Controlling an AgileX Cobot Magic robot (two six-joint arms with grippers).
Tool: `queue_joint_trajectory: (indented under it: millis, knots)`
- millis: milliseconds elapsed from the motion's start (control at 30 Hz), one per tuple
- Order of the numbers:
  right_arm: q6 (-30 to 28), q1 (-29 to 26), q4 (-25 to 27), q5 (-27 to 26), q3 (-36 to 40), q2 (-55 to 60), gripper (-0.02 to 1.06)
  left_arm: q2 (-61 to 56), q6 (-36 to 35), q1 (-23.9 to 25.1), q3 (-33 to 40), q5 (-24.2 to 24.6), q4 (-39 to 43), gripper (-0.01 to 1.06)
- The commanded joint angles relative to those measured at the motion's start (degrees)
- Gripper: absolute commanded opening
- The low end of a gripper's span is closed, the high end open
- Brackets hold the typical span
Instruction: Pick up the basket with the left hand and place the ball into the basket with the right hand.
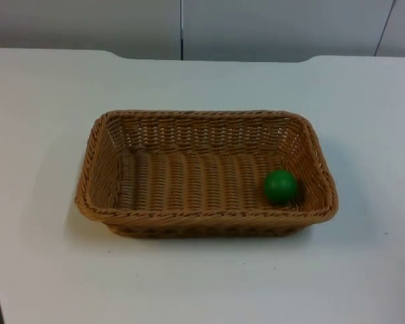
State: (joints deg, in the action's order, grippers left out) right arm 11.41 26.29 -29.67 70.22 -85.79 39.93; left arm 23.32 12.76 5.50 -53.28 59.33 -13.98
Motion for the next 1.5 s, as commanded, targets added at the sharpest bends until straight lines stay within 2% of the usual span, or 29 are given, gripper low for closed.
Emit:
queue_joint_trajectory:
  millis: [0,67,100,200,267,300,400,433,567,633,700,933,1200,1467]
  knots:
    - [0.26,0.19,0.81,-0.25,6.06,-4.12,0.00,-2.58,-1.20,0.05,1.50,3.09,-0.58,0.00]
    - [-1.48,0.19,2.98,-0.25,12.94,-10.94,0.00,-7.12,-1.20,0.05,4.41,4.21,-1.45,0.00]
    - [-1.48,0.19,2.98,-0.25,12.94,-10.94,0.00,-7.12,-1.20,0.05,4.41,4.21,-1.45,0.00]
    - [-4.46,0.19,9.14,-0.25,21.81,-19.93,0.00,-15.07,-1.20,0.05,8.04,7.17,-1.17,0.00]
    - [-4.73,0.19,9.86,-0.25,22.82,-20.96,0.00,-15.82,-1.20,0.05,8.35,7.62,-1.17,0.00]
    - [-5.96,0.19,13.14,-0.25,25.34,-23.28,0.00,-19.07,-1.20,0.05,9.30,8.94,-1.17,0.00]
    - [-8.87,0.19,18.81,-0.25,30.65,-26.40,0.00,-23.32,-1.20,0.05,11.46,10.24,-0.06,0.00]
    - [-8.87,0.19,18.81,-0.25,30.65,-26.40,0.00,-23.32,-1.20,0.05,11.46,10.24,-0.06,0.00]
    - [-10.35,0.19,24.46,-0.25,37.96,-28.78,0.00,-23.32,-2.40,-0.71,15.12,10.64,2.62,0.00]
    - [-10.47,0.19,25.58,-0.41,39.40,-29.71,0.00,-23.32,-2.40,-1.18,16.32,10.62,2.93,0.00]
    - [-10.92,0.19,26.74,-3.25,43.36,-32.35,0.00,-23.32,-2.40,-1.86,18.17,9.87,4.85,0.00]
    - [-10.69,0.19,28.29,-5.34,49.03,-39.93,0.00,-23.32,-4.07,-3.52,20.96,6.90,6.97,0.00]
    - [-10.31,0.48,29.67,-7.54,55.55,-39.93,0.00,-23.32,-4.48,-3.93,22.68,4.24,6.94,0.00]
    - [-10.31,0.48,30.03,-8.45,56.66,-39.93,0.00,-23.32,-4.63,-4.76,23.87,2.61,6.78,0.00]
